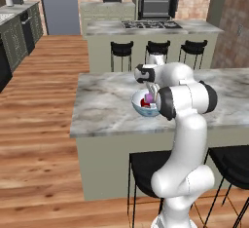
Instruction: Open the fridge, grab two sodas, and place both sodas inside the bowl with ice on the dining counter.
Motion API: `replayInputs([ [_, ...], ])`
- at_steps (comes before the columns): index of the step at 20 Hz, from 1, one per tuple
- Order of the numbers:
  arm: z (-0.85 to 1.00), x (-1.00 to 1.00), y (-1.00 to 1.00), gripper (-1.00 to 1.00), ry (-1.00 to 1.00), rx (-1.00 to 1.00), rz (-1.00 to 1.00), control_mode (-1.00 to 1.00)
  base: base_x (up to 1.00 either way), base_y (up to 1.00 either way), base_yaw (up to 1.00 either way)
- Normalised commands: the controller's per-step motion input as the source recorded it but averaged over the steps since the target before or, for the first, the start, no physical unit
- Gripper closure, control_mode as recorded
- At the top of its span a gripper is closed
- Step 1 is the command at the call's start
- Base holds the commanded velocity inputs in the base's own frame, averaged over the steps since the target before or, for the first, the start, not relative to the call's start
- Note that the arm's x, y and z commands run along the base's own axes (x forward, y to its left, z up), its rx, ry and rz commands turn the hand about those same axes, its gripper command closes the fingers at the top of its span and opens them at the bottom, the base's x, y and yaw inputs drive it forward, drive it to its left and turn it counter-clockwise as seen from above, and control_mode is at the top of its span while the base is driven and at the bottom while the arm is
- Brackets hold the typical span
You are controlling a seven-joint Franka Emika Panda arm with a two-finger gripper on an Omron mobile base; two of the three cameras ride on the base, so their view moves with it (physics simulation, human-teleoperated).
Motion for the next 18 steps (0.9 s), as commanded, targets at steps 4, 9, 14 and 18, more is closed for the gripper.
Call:
replayInputs([
  [4, -0.25, 0.14, 0.00, 1.00, 0.00, 0.00, 0.06, -1.00, 0.00, 0.00, 0.00],
  [9, -0.26, 0.13, 0.00, 1.00, 0.00, 0.00, 0.04, -1.00, 0.00, 0.00, 0.00],
  [14, -0.25, 0.07, 0.00, -1.00, 0.00, 0.00, 0.03, -1.00, 0.00, 0.00, 0.00],
  [18, -0.12, -0.31, -0.01, -1.00, -0.10, 0.00, 0.01, -1.00, 0.00, 0.00, 0.00],
])
